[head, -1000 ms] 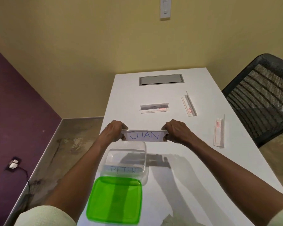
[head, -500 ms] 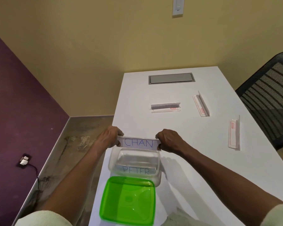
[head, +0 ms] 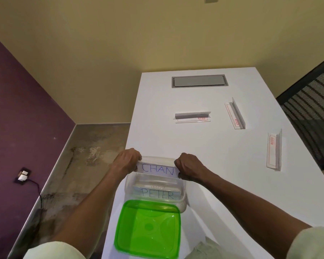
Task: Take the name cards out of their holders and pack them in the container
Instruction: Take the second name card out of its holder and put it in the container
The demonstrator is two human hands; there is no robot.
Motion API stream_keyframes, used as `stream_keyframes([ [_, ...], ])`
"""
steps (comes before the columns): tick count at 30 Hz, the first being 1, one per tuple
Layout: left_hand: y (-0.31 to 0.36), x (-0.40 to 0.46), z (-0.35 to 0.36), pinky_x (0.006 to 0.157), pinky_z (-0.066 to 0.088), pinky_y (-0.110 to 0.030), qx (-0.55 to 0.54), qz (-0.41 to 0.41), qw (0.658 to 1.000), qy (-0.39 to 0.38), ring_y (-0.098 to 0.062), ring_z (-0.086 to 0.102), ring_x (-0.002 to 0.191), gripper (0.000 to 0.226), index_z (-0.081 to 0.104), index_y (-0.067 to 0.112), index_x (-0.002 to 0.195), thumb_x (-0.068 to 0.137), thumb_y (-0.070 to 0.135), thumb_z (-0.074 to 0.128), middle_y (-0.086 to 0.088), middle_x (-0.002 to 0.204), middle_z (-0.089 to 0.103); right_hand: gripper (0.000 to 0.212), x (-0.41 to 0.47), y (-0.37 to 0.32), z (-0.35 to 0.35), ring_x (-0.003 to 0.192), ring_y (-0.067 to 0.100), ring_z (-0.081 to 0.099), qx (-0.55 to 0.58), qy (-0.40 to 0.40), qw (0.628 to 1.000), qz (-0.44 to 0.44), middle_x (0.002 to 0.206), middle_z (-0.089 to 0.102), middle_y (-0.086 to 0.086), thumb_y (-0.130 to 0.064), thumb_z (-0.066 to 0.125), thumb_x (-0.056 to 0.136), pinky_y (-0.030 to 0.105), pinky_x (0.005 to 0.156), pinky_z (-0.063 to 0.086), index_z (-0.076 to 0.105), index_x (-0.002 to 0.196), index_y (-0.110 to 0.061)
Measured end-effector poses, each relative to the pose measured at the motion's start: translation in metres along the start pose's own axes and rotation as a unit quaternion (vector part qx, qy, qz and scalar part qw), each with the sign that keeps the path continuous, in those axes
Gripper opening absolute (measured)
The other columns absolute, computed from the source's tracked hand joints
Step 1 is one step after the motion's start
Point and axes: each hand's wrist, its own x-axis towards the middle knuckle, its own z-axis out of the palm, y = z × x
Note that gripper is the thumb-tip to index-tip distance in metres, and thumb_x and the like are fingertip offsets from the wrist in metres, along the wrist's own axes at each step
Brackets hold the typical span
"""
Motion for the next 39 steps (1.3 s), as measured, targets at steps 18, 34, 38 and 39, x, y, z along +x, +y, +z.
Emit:
stream_keyframes([
  [18,0.013,0.012,0.035,0.071,0.047,-0.033,0.205,0.067,0.977,-0.009,-0.028,0.066,0.090,0.029,0.067,0.009,0.096,0.084,-0.008,0.047,-0.012,0.099,0.068,0.021,0.018,-0.007,0.028,0.093,0.034,0.056,0.020,-0.004,0.998,-0.064,0.090,0.063,0.023,0.006,0.042,0.084,0.036,0.062,0.035,0.061,0.092,0.000],
  [34,0.024,0.023,0.055,0.070,0.049,-0.032,0.193,0.080,0.978,-0.020,-0.026,0.066,0.090,0.024,0.067,0.012,0.096,0.086,-0.001,0.050,-0.009,0.096,0.069,0.028,0.034,-0.019,0.053,0.089,0.032,0.061,-0.048,-0.062,0.995,-0.060,0.096,0.063,0.014,0.005,0.036,0.094,0.036,0.064,0.040,0.060,0.097,-0.007],
  [38,0.028,0.017,0.045,0.038,0.041,-0.016,0.227,0.079,0.971,-0.007,-0.006,0.057,0.041,0.026,0.065,0.021,0.048,0.038,0.019,0.089,0.006,0.045,0.058,0.028,0.038,-0.018,0.055,0.089,0.031,0.061,-0.050,-0.065,0.995,-0.055,0.094,0.064,0.014,0.007,0.036,0.092,0.034,0.061,0.038,0.061,0.096,-0.006],
  [39,0.025,0.018,0.046,0.034,0.037,-0.016,0.201,0.088,0.976,0.013,-0.008,0.053,0.036,0.032,0.061,0.019,0.041,0.028,0.016,0.090,0.005,0.040,0.053,0.029,0.039,-0.018,0.055,0.089,0.031,0.061,-0.051,-0.066,0.995,-0.053,0.094,0.064,0.013,0.007,0.037,0.092,0.033,0.060,0.037,0.062,0.096,-0.006],
])
